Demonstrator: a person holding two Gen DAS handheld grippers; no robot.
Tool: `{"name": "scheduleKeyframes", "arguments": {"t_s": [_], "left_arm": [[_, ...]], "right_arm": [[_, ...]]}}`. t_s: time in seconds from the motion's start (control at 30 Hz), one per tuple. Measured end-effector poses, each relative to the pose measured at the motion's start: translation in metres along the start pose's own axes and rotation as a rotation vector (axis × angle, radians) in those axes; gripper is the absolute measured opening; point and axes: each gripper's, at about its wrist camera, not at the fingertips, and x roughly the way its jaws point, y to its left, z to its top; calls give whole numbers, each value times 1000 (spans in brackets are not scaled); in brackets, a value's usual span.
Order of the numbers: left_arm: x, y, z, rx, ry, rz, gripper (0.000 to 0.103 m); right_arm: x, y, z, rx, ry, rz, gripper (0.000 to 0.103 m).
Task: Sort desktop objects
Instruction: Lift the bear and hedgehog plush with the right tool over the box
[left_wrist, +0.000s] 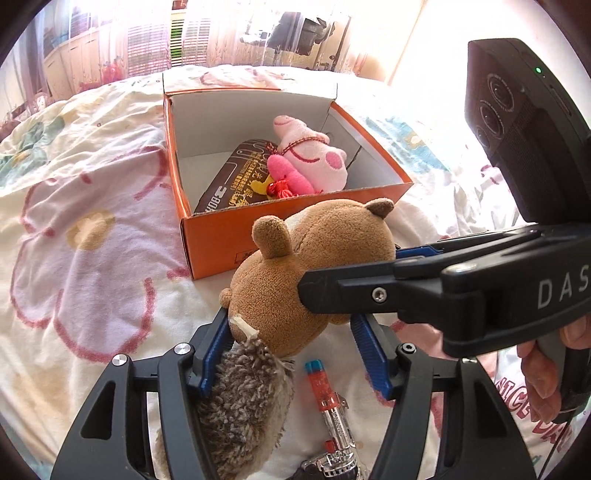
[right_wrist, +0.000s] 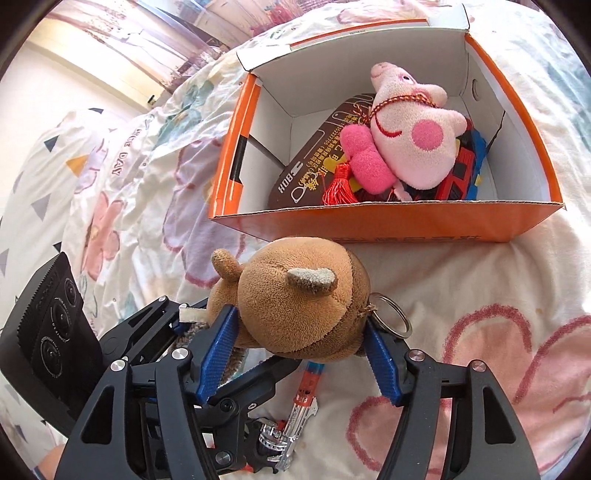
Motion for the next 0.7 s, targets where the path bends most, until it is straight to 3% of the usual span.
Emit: {"name": "scheduleKeyframes", "arguments": {"t_s": [0.2, 0.7], "left_arm": [[-23, -10, 27, 19, -51, 9, 61], [-9, 12, 113, 23, -91, 37, 62]], "right_arm": [[-30, 19, 13, -34, -46, -10, 66], [-63, 44, 74, -109, -112, -44, 66]]}}
